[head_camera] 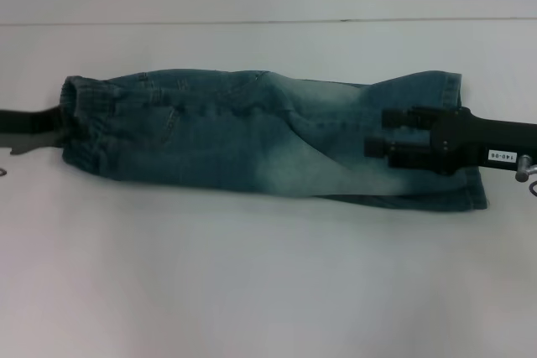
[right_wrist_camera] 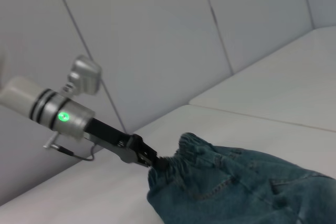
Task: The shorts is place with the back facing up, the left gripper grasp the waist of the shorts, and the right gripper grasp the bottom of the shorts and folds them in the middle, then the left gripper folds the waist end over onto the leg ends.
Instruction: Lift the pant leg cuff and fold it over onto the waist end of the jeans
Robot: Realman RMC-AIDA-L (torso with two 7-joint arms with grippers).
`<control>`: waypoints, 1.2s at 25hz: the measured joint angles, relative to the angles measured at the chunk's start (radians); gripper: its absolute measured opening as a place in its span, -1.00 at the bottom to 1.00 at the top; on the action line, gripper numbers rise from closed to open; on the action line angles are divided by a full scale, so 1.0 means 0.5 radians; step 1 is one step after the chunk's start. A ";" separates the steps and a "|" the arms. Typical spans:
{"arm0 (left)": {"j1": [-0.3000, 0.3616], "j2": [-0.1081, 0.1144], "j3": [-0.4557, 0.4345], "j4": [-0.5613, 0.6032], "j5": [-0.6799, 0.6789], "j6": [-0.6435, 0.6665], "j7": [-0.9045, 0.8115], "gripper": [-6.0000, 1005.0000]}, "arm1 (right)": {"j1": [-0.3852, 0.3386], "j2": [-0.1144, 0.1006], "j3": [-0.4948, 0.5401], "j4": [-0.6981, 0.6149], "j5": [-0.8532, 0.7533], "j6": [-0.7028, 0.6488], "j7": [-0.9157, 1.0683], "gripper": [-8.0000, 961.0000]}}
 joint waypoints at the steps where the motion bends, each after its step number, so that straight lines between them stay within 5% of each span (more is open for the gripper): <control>1: 0.000 0.000 0.000 0.000 0.000 0.000 0.000 -0.85 | 0.001 0.003 0.001 0.004 0.001 0.018 -0.004 0.64; 10: -0.065 0.009 0.013 0.150 -0.268 0.246 0.127 -0.86 | 0.054 0.028 0.001 0.270 0.206 0.456 -0.111 0.50; 26: -0.523 0.011 0.254 0.219 -0.558 0.494 0.169 -0.86 | 0.397 0.079 0.059 1.350 1.377 1.264 -1.687 -0.88; 30: -0.637 0.011 0.269 0.219 -0.571 0.517 0.158 -0.86 | 0.490 0.085 0.152 1.496 1.396 1.335 -1.854 -0.87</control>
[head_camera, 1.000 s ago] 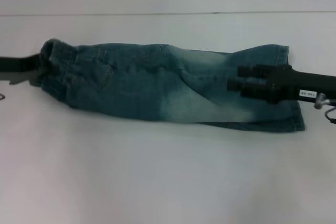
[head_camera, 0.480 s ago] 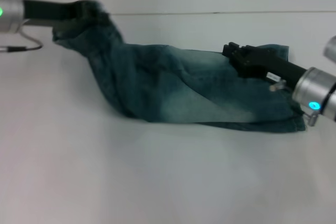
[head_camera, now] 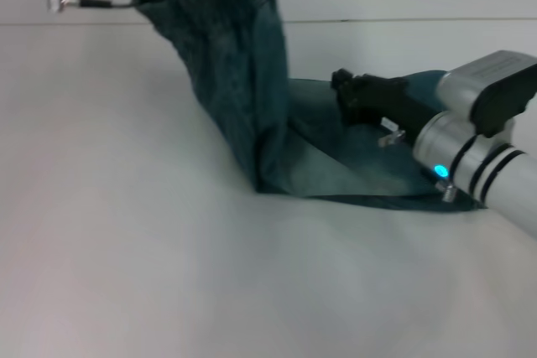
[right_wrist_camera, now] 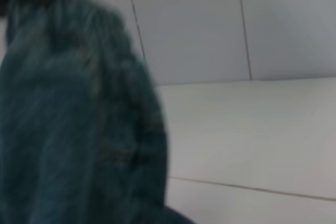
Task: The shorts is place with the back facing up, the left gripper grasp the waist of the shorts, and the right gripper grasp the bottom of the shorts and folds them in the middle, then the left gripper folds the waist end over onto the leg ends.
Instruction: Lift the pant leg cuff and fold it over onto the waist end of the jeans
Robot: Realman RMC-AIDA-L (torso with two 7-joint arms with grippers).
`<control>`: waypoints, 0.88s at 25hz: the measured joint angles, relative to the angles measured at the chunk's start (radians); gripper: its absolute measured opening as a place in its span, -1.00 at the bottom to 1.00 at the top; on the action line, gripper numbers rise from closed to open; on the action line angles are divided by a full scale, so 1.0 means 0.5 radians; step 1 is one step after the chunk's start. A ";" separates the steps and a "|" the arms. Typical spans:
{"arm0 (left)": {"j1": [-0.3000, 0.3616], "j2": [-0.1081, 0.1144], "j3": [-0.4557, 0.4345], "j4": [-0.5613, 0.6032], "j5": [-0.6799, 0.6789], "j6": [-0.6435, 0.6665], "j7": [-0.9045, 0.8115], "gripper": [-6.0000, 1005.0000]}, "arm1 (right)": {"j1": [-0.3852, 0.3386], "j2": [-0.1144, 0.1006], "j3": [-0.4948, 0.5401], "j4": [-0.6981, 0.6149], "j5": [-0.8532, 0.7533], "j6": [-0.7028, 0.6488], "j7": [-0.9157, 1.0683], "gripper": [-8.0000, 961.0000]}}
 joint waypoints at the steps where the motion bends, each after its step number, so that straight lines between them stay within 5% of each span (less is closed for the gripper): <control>1: -0.024 0.002 0.000 0.000 -0.007 0.010 -0.001 -0.86 | 0.025 0.001 0.022 0.030 -0.002 0.018 -0.029 -0.87; 11: -0.186 0.026 0.029 0.074 -0.047 0.102 -0.007 -0.86 | 0.307 0.016 0.096 0.319 -0.073 0.165 -0.112 -0.87; 22: -0.157 0.033 0.060 0.077 -0.048 0.097 -0.013 -0.86 | 0.397 0.013 0.683 0.424 -0.973 0.265 0.042 -0.87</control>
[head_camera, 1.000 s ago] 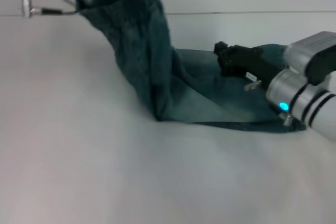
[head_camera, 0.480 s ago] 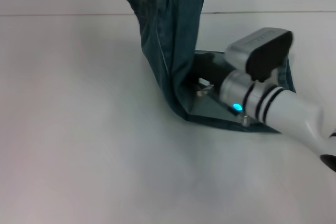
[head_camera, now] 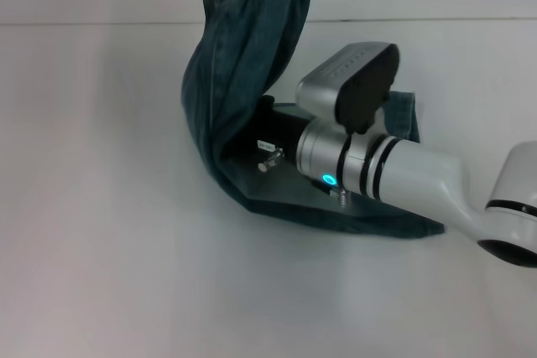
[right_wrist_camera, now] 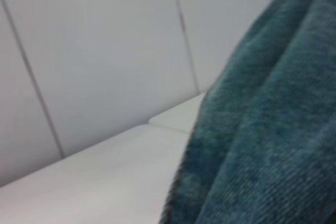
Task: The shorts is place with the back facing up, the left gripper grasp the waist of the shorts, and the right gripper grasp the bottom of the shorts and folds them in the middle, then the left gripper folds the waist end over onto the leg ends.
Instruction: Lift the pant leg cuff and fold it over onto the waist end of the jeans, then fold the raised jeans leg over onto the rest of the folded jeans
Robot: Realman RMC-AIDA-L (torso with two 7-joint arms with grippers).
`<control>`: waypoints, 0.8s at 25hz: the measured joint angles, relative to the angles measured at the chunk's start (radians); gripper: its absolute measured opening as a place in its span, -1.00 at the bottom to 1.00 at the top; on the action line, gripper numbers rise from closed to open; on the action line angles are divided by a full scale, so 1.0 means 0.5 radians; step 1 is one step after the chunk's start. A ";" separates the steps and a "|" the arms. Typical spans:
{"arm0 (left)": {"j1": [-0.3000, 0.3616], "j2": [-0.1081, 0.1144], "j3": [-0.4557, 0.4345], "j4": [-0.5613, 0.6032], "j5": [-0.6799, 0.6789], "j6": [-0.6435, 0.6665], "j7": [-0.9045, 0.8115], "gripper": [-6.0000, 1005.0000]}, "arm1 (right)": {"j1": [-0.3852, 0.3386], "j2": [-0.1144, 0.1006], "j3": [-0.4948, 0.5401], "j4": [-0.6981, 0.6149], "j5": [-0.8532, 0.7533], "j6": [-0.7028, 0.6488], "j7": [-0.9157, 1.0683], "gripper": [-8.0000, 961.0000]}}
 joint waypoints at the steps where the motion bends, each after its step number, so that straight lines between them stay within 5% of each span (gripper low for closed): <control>1: 0.014 -0.001 0.000 0.000 0.000 -0.004 0.000 -0.86 | 0.003 0.000 0.046 0.001 -0.077 0.029 0.010 -0.87; 9: 0.131 -0.030 0.000 -0.005 0.000 -0.036 0.009 -0.85 | -0.195 -0.027 0.145 -0.070 -0.194 0.037 0.029 -0.87; 14: 0.172 -0.064 -0.007 -0.004 -0.006 -0.050 0.022 -0.85 | -0.469 -0.035 0.270 -0.283 -0.184 -0.287 0.030 -0.87; 16: 0.185 -0.087 -0.003 -0.007 -0.023 -0.067 0.035 -0.85 | -0.562 -0.046 0.403 -0.365 -0.182 -0.406 0.051 -0.87; 20: 0.201 -0.204 0.005 -0.037 -0.100 -0.098 0.143 -0.85 | -0.661 -0.050 0.692 -0.536 -0.122 -0.565 0.148 -0.87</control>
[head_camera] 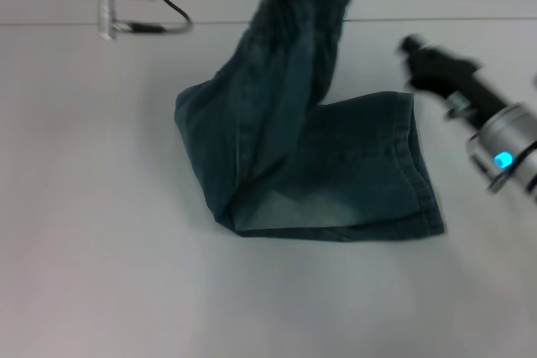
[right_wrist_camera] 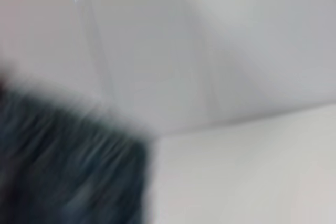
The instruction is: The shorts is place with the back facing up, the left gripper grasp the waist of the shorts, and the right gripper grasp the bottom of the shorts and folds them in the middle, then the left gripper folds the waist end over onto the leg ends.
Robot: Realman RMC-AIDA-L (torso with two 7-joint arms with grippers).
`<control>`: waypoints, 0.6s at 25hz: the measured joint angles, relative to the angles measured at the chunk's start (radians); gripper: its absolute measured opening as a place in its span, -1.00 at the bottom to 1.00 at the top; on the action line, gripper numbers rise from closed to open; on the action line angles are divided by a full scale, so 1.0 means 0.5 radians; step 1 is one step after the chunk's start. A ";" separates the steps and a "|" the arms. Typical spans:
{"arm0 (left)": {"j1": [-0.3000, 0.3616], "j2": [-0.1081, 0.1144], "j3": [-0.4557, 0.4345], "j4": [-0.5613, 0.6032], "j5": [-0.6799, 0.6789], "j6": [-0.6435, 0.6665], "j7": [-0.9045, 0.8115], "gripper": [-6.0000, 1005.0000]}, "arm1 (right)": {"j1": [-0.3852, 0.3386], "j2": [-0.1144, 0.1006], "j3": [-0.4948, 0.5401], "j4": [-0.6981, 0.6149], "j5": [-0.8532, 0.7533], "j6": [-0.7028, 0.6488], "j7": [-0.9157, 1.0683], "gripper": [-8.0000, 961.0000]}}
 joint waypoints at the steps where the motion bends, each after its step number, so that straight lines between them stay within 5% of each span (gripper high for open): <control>1: 0.001 -0.034 0.008 -0.018 -0.019 -0.004 0.042 -0.85 | -0.015 -0.002 0.067 -0.032 0.050 -0.032 0.015 -0.87; 5: -0.007 -0.108 0.119 -0.197 -0.107 -0.106 0.191 -0.85 | -0.053 -0.011 0.162 -0.075 0.308 -0.113 0.041 -0.87; 10: -0.067 -0.111 0.327 -0.617 -0.245 -0.347 0.302 -0.83 | -0.054 -0.012 0.163 -0.108 0.398 -0.130 0.105 -0.87; 15: -0.022 -0.116 0.370 -0.692 -0.370 -0.447 0.379 -0.78 | -0.040 -0.009 0.107 -0.097 0.387 -0.129 0.116 -0.88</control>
